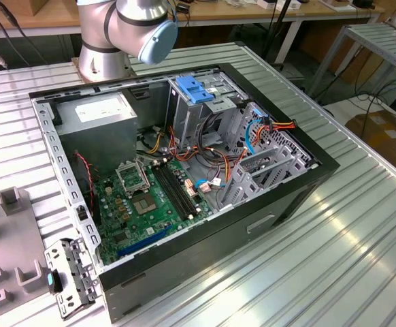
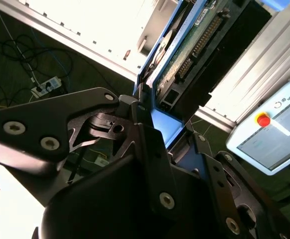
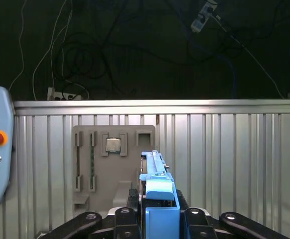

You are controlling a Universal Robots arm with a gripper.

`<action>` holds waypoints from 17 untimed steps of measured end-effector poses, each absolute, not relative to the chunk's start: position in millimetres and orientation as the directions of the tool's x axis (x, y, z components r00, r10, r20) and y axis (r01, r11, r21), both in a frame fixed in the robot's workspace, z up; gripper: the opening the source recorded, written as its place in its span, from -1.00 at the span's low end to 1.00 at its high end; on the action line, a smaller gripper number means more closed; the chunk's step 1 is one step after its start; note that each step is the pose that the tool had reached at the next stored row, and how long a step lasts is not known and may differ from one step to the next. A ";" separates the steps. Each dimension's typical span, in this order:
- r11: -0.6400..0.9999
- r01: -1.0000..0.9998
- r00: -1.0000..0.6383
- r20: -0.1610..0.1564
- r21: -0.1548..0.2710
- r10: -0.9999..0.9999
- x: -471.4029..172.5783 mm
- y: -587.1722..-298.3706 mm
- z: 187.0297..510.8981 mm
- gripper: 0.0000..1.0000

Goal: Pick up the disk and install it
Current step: 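Pick up the disk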

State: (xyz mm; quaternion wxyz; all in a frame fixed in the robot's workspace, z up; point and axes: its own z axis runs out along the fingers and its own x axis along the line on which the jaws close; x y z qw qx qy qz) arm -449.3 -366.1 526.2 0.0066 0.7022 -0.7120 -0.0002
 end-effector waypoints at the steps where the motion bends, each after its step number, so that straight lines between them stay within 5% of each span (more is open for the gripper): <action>1: 0.014 -1.000 -0.014 0.009 0.010 -1.000 -448.6 -366.1 526.2 -0.26; 17: 0.014 -1.000 -0.014 0.009 0.010 -1.000 -431.5 -366.1 526.2 -0.26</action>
